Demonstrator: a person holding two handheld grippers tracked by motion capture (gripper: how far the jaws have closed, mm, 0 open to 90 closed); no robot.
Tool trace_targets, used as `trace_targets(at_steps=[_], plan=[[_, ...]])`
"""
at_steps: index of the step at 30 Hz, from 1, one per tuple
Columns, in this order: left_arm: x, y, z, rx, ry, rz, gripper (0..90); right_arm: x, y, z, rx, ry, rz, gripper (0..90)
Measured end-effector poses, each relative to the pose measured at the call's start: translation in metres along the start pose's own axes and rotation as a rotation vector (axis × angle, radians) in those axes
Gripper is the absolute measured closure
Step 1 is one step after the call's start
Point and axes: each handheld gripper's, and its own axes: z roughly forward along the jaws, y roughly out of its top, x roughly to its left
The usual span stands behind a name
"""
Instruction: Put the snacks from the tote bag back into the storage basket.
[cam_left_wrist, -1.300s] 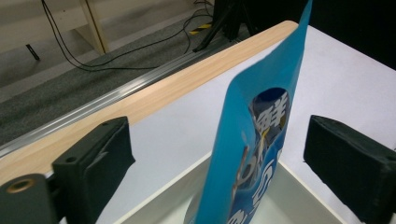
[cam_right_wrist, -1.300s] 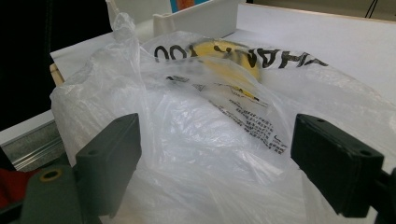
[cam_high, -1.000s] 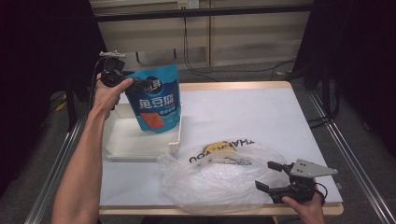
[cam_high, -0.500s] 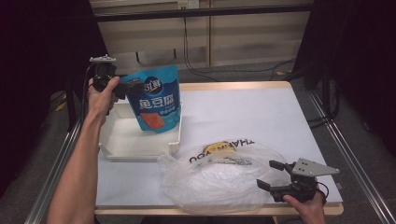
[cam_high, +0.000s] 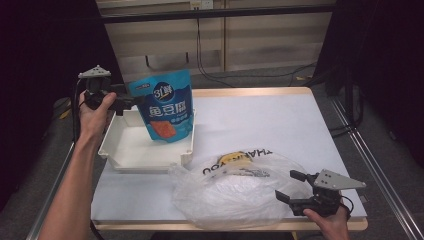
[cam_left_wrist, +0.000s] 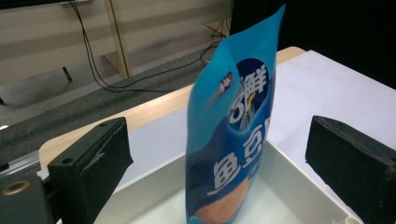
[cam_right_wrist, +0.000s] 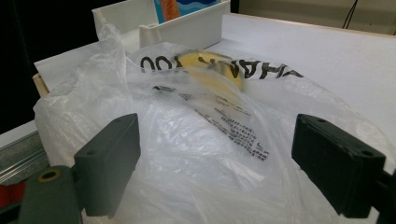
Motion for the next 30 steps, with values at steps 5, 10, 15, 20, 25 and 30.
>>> trace_targets(at_steps=[5, 10, 15, 20, 25, 30], plan=[[-0.007, -0.006, -0.009, 0.005, -0.009, 0.008, 6.2, -0.003, 0.0, -0.003, -0.019, -0.02, 0.02, 14.6], [-0.019, -0.012, -0.019, -0.013, -0.02, 0.032, 6.2, -0.005, 0.001, -0.003, -0.027, -0.027, 0.019, 14.3], [-0.026, -0.021, -0.03, -0.034, -0.04, 0.036, 8.9, -0.004, 0.002, -0.004, -0.028, -0.034, 0.019, 14.3], [-0.037, -0.03, -0.041, -0.027, -0.028, 0.064, 8.1, -0.002, 0.002, -0.004, -0.026, -0.034, 0.008, 14.3], [-0.044, -0.042, -0.053, -0.048, -0.022, 0.074, 8.9, -0.003, 0.002, -0.005, -0.03, -0.039, 0.014, 14.1], [-0.052, -0.057, -0.064, -0.074, -0.015, 0.073, 8.3, -0.005, 0.002, -0.006, -0.032, -0.044, 0.016, 14.3]])
